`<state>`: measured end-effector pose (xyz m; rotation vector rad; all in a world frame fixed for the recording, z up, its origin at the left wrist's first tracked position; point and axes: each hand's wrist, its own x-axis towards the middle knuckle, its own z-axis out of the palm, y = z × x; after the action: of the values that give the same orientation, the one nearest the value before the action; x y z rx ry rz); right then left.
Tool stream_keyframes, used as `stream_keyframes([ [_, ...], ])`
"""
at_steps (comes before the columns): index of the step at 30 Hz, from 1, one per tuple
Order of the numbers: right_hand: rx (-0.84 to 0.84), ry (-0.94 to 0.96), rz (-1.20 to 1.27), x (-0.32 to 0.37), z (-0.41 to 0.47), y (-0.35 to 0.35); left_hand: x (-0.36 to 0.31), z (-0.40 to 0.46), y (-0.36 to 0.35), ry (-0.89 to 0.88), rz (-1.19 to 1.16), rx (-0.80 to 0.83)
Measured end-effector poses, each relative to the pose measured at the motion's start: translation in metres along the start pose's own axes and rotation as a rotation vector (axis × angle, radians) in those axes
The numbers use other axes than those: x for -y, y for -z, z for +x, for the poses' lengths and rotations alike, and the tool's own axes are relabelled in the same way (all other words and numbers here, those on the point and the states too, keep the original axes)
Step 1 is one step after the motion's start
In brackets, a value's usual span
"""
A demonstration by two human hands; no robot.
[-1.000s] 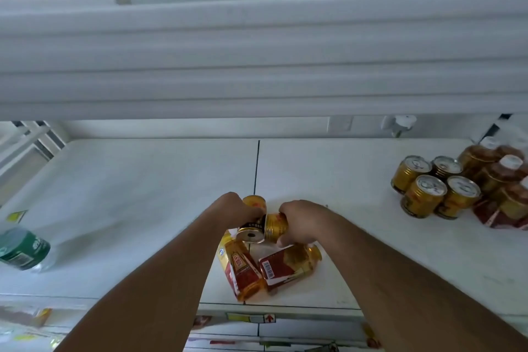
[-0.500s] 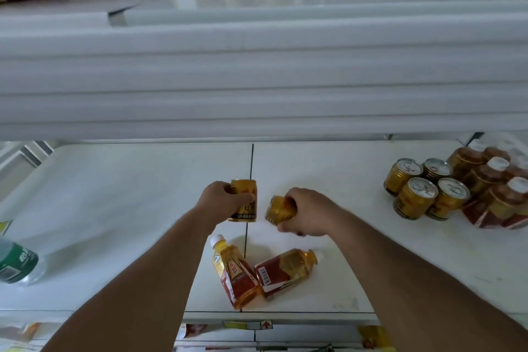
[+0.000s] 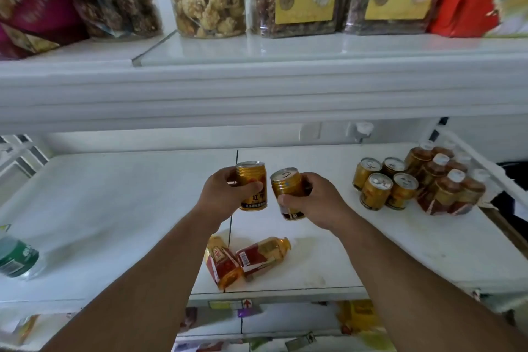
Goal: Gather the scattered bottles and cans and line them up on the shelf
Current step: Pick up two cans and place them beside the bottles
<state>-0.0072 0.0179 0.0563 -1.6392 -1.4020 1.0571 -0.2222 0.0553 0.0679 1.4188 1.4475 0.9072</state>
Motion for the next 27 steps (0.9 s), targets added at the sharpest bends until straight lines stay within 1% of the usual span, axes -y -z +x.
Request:
stream_keyframes([
  [4,-0.010,0.038,0.049,-0.008,-0.027,0.022,-0.017,-0.033,-0.015,-0.035,-0.019,-0.041],
  [11,-0.010,0.060,0.102,-0.027,-0.088,0.069,-0.048,-0.103,-0.051,-0.037,-0.024,-0.092],
  [18,-0.056,0.073,0.127,-0.043,-0.151,0.096,-0.057,-0.164,-0.080,-0.061,-0.026,-0.074],
  [23,-0.118,0.063,0.158,-0.050,-0.197,0.103,-0.056,-0.199,-0.089,-0.097,-0.012,-0.063],
  [27,-0.172,0.058,0.141,-0.055,-0.239,0.103,-0.051,-0.228,-0.095,-0.094,-0.027,-0.045],
])
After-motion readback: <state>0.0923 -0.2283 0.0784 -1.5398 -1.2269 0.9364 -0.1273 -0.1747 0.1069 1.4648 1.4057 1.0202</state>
